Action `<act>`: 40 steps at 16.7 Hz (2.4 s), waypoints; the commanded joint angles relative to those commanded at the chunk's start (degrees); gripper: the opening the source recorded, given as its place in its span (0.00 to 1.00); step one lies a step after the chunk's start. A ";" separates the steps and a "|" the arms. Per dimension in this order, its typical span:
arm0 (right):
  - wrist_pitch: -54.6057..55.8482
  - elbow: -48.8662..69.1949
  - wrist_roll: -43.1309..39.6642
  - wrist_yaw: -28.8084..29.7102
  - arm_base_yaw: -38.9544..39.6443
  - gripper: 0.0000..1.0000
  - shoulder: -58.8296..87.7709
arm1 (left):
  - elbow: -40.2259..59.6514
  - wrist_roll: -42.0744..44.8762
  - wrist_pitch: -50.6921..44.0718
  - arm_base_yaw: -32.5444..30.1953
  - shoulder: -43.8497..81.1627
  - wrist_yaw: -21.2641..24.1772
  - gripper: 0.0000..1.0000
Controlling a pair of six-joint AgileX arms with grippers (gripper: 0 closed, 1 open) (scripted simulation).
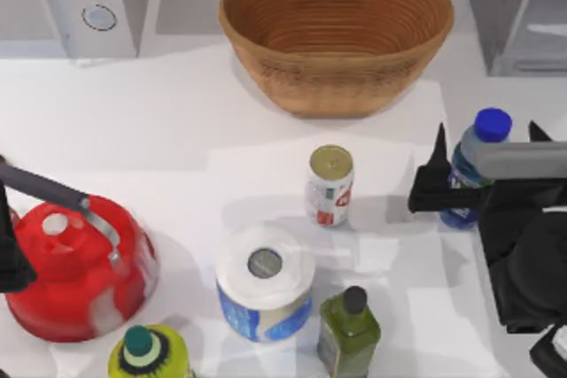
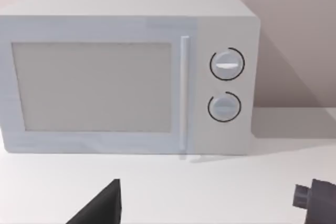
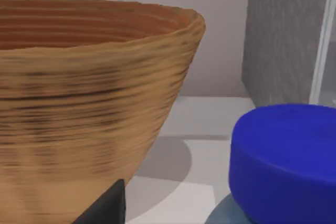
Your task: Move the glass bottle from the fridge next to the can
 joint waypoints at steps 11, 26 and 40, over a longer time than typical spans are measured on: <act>2.47 -4.91 0.01 2.26 3.15 1.00 -2.33 | 0.00 0.00 0.00 0.00 0.00 0.00 1.00; -59.22 -17.46 1.12 -28.22 -18.95 1.00 -72.14 | 0.00 0.00 0.00 0.00 0.00 0.00 1.00; -96.64 -18.51 0.17 -35.43 -34.29 1.00 -115.15 | 0.00 0.00 0.00 0.00 0.00 0.00 1.00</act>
